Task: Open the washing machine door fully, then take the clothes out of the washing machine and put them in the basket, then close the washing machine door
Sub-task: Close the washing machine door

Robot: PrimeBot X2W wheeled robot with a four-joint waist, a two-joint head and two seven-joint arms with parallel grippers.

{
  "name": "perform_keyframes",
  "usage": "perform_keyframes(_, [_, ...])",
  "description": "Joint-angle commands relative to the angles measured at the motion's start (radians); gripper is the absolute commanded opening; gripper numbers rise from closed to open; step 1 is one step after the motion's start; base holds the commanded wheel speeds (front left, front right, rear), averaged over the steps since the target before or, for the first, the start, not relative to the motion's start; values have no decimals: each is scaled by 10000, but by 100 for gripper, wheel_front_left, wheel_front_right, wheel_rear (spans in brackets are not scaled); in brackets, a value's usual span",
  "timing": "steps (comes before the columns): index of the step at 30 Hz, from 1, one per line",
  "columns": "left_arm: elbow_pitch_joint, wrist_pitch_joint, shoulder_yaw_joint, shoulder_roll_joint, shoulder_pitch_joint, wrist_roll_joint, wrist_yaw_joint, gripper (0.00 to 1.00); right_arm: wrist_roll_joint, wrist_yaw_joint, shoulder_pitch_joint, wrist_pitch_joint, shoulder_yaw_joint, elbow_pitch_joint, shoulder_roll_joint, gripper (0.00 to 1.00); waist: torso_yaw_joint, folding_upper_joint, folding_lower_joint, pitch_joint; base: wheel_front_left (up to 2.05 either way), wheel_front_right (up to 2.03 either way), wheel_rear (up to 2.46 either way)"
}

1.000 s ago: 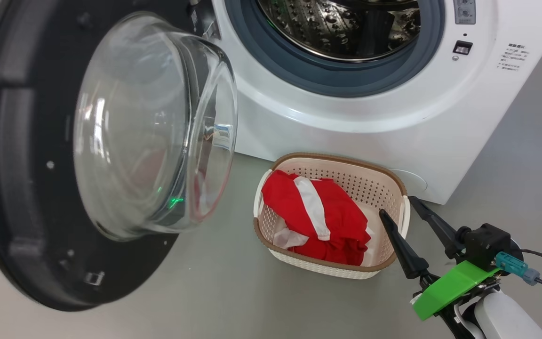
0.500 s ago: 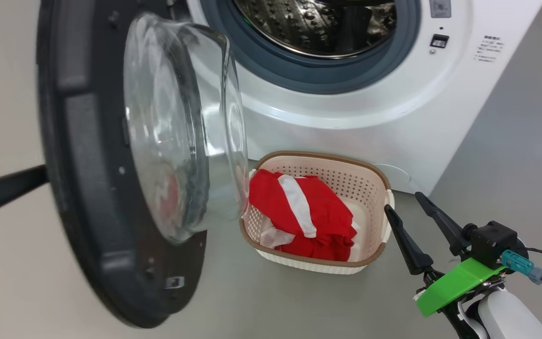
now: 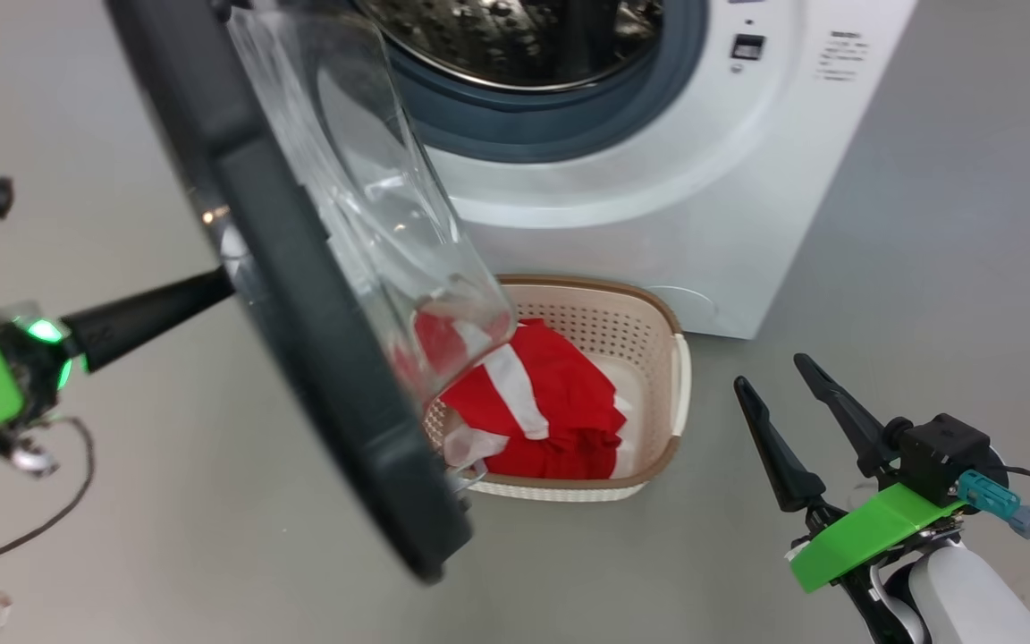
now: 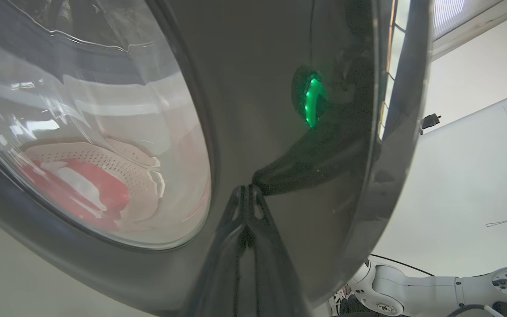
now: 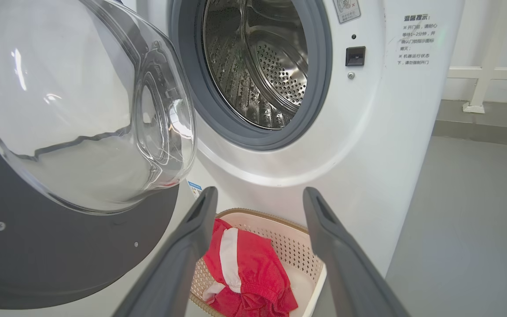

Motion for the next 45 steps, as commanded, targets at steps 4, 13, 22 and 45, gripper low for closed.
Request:
perform_keyframes(4, [-365,-506,237,-40,-719,253,-42,0,-68,16,-121,-119,118,-322,113,100,-641,-1,0,182,0,0,0])
perform_keyframes(13, [-259,-1273,14,-478,-961,506,-42,0,-119,16,-67,-119,18,-404,282,100,-1461,-1,0,318,0,0,0])
perform_keyframes(22, [144,-1849,-154,-617,-1573,569,-42,0,-170,16,-244,-119,-4,-482,494,100,-2169,-1,0,624,0,0,0])
perform_keyframes(45, [1600,-3221,285,169,-2896,739,-42,0,-320,16,-499,-119,-292,-724,1000,100,-3891,-1,0,1409,0,0,0])
